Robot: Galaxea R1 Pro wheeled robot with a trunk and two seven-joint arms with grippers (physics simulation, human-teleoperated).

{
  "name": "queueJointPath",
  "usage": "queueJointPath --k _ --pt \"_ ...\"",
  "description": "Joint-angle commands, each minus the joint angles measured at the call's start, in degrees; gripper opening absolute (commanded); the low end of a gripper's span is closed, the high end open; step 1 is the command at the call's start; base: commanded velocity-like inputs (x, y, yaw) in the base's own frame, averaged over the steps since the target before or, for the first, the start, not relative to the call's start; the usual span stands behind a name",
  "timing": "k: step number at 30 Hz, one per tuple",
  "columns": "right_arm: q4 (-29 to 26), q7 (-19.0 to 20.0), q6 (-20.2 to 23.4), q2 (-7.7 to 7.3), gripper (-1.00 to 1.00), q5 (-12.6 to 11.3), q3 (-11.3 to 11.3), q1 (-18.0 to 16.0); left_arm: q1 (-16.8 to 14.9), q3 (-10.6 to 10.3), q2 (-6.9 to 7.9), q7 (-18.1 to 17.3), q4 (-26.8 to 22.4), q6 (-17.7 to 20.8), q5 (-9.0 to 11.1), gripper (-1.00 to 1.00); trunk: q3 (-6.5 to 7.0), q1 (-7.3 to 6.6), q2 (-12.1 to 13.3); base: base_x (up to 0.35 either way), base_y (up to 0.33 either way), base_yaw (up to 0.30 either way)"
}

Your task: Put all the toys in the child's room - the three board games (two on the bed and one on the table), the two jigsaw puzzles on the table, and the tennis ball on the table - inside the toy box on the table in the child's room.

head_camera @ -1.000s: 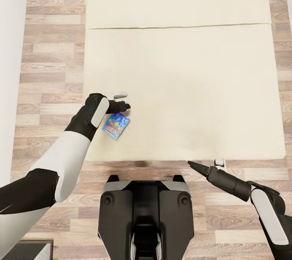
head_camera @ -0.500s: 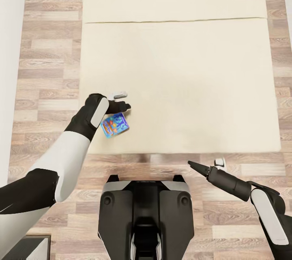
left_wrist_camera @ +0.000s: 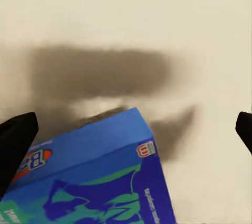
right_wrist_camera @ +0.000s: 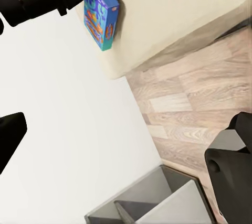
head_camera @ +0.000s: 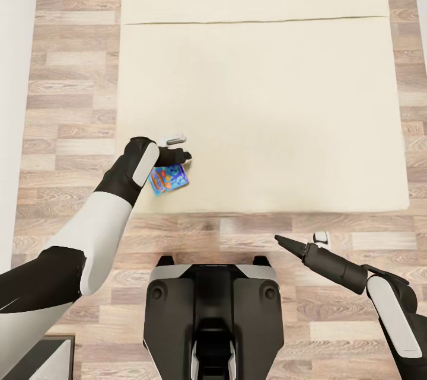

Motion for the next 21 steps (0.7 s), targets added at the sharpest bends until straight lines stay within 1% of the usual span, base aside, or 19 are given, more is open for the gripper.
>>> queueJointPath --k 1,6,11,18,21 --pt "-0.01 0.19 0.27 0.00 1.00 0.07 -0.06 -0.02 0.00 -0.12 0.03 0.77 0.15 0.29 0.63 1.00 -0.06 0.03 -0.07 -0.163 0.000 0.000" --pt "-0.01 0.19 0.27 0.00 1.00 0.07 -0.06 -0.02 0.01 -0.13 0.11 0.77 0.15 0.29 0.63 1.00 -0.06 0.03 -0.07 -0.059 0.000 0.000" --pt "-0.01 0.19 0.27 0.00 1.00 0.07 -0.05 -0.02 0.02 -0.12 0.12 0.77 0.15 0.29 0.63 1.00 -0.06 0.03 -0.07 -0.146 0.000 0.000" --pt "-0.01 0.19 0.27 0.00 1.00 0.07 -0.06 -0.02 0.03 -0.15 0.12 0.77 0.15 0.29 0.63 1.00 -0.06 0.03 -0.07 -0.046 0.000 0.000" --pt "-0.01 0.19 0.27 0.00 1.00 0.07 -0.06 -0.02 0.00 -0.14 0.12 0.77 0.15 0.29 0.63 1.00 -0.06 0.03 -0.07 -0.185 0.000 0.000"
